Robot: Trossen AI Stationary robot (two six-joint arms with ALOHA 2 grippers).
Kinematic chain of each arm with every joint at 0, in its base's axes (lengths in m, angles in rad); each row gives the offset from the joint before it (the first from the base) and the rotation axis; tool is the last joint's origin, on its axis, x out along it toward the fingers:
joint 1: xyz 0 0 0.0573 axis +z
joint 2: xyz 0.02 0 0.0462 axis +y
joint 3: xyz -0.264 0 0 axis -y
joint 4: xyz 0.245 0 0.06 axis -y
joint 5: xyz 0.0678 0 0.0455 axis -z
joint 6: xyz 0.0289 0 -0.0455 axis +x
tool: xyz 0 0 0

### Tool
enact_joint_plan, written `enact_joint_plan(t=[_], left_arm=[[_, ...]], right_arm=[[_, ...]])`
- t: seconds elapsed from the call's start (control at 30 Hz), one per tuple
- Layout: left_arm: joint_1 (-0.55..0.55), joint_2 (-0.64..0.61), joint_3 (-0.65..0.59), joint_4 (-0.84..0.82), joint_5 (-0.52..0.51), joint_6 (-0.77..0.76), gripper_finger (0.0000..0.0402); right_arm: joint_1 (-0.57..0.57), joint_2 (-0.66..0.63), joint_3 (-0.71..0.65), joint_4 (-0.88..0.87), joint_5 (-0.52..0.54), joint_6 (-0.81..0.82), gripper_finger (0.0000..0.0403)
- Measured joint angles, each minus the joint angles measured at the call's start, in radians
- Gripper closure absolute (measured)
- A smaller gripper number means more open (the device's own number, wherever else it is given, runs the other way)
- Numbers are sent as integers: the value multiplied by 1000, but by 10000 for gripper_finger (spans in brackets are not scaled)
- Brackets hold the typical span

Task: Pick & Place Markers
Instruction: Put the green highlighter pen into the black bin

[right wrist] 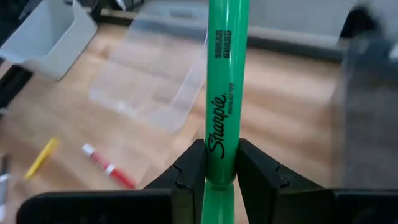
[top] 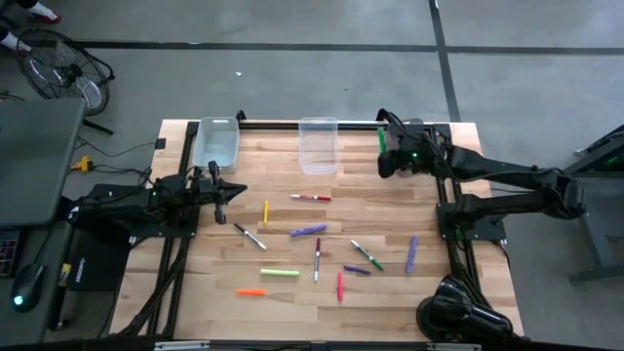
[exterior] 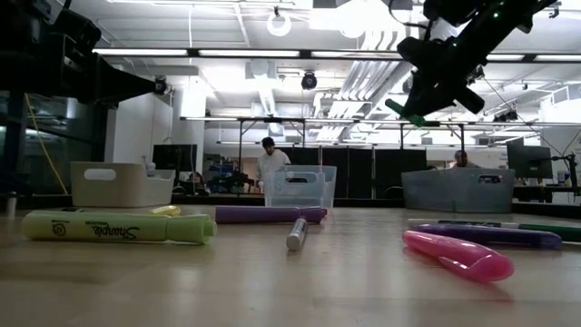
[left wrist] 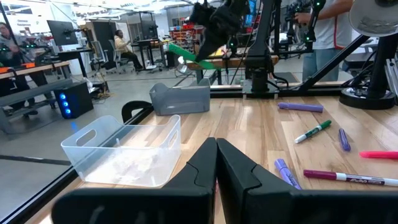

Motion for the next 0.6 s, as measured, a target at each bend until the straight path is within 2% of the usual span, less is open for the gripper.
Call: enact_joint_plan(t=[0.13, 0.37, 0.6], left_arm=[[0, 0, 0, 0, 0, 0, 400], [0, 0, 0, 0, 0, 0, 400], [0, 0, 0, 0, 0, 0, 400]], right_arm=[[-13, 0, 0, 47, 73, -72, 334], [-100, 5, 6, 46, 78, -102, 334], [-207, 112, 180, -180, 104, -144, 333]])
